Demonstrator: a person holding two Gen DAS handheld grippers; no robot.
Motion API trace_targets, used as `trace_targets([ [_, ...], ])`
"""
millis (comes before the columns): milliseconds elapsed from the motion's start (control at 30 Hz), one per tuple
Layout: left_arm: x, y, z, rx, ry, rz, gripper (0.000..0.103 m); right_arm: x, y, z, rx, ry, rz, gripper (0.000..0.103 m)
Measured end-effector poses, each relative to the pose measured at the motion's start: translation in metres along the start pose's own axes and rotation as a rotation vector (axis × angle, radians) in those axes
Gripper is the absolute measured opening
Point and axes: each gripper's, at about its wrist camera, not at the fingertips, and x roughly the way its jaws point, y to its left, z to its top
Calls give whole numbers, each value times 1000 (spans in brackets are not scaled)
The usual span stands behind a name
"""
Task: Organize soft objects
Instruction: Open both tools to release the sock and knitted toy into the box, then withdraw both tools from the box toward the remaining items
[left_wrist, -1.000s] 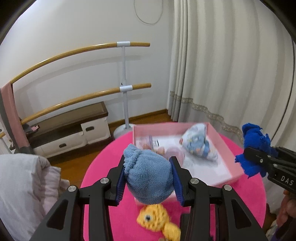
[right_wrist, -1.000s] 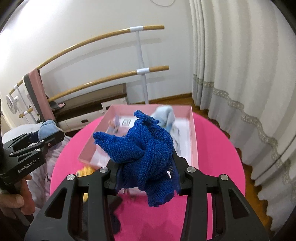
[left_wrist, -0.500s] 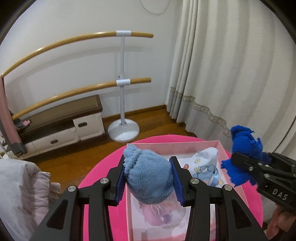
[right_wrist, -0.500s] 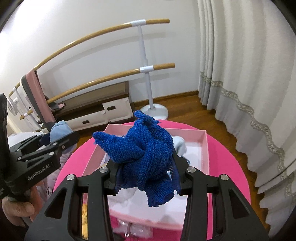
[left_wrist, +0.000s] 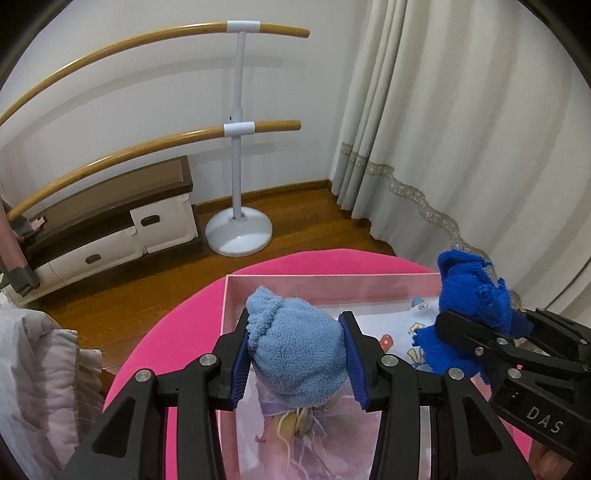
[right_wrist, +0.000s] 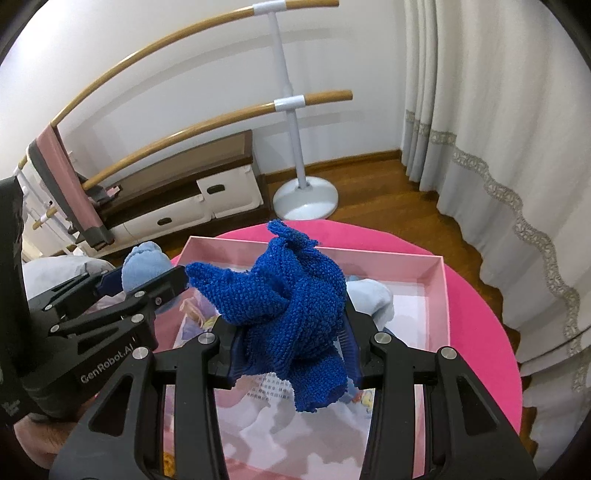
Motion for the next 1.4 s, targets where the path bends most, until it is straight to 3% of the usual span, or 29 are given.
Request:
trace_targets([
  [167,21,-5,11,7,4,13,49,17,-2,3,10,29,4,40],
  [333,39,-10,12,-1,11,56,76,26,-4,5,11,46,9,47],
  [400,38,-8,12,-31,-1,62,82,25,-6,3,16,39,15,50],
  [467,32,-6,6,-56,-20,67,85,23,-8,2,24,31,35,58],
  [533,24,-4,1,-66,-39,74,87,19,-7,0,27,15,38,79],
  [667,9,-7,-8,-53,-80,124,93,7,-4,-3,41,-17,53,102],
  [833,-14,-17,-30,-22,-120,180,98,-11,5,-8,39,-57,22,103],
  [1067,-49,-33,-67,-7,-167,202,103,-43,6,-21,53,-108,-20,103],
  [1400,-123,-42,-118,15,-238,170,103,-112,11,-57,51,-227,-47,103],
])
